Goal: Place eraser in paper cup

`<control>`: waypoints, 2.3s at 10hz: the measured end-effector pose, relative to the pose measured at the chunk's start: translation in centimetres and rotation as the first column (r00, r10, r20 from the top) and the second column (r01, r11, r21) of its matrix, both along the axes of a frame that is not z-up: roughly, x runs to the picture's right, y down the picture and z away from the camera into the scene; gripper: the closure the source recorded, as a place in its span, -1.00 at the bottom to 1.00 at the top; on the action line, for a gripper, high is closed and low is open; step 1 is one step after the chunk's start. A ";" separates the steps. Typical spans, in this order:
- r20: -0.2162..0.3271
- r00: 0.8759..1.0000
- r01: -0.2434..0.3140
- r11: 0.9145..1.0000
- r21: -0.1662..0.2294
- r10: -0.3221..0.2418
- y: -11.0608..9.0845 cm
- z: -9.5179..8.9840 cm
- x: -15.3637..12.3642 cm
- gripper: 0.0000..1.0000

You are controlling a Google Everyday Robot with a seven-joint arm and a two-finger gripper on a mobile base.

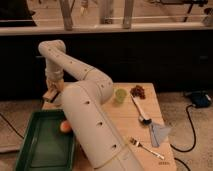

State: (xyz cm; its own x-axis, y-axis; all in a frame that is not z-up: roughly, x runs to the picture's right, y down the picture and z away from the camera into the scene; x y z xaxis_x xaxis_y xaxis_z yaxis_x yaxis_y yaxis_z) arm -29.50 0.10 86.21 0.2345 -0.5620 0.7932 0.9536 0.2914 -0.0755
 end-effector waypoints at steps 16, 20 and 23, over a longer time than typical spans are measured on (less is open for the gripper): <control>-0.006 1.000 0.019 1.000 0.003 -0.019 0.0 0.3 0.0 -0.60; -0.006 1.000 0.019 1.000 0.003 -0.019 0.0 0.3 0.1 -0.60; -0.005 1.000 0.019 1.000 0.003 -0.019 0.0 0.3 0.0 -0.60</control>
State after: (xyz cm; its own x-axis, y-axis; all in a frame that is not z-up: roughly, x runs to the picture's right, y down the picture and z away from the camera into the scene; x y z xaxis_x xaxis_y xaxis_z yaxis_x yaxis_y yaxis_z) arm -29.46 0.10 86.53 0.2279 -0.5687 0.7903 0.9587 0.2730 -0.0799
